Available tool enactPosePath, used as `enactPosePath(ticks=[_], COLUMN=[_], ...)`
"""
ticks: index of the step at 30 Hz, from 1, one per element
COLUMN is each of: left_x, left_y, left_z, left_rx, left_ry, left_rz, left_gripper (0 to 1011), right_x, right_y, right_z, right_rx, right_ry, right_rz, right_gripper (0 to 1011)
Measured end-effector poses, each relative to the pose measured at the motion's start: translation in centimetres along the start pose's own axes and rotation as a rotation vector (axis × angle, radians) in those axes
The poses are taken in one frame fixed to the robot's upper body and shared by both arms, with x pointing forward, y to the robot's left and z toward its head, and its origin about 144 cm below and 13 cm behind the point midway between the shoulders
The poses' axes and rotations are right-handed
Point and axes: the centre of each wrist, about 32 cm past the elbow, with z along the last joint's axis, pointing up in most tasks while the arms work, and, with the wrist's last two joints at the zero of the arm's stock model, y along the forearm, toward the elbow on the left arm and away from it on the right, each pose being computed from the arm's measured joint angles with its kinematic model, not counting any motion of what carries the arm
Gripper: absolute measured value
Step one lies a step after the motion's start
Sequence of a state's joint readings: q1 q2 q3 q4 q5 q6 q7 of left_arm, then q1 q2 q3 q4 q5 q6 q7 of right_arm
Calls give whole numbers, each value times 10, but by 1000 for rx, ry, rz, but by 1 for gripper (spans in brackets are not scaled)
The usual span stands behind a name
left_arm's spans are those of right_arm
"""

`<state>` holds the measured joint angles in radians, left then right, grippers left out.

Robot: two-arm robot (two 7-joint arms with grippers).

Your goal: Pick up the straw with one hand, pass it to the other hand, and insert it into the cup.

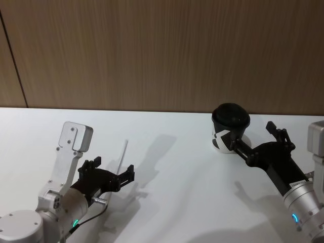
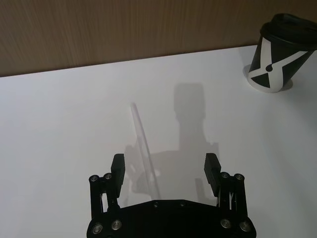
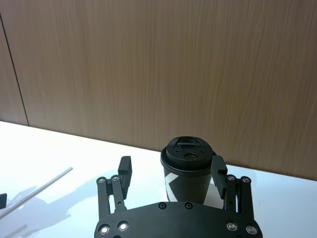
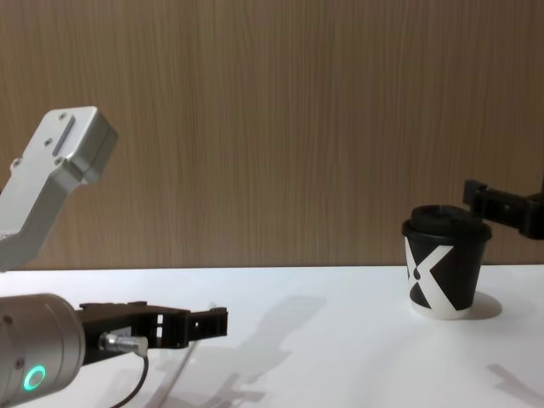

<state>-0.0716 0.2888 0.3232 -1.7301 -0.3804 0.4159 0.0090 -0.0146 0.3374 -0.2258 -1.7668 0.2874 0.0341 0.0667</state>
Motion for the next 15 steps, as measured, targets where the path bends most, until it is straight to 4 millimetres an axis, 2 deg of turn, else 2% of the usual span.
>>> enactPosePath(ticks=[15], left_x=[3], left_y=[-1], left_z=[-1], left_rx=[41], left_ry=[-50], left_rz=[8], left_gripper=[1006], right_x=[0], right_y=[0], right_z=[0], right_rx=[0], right_ry=[0], right_rz=[0], right_gripper=[1001])
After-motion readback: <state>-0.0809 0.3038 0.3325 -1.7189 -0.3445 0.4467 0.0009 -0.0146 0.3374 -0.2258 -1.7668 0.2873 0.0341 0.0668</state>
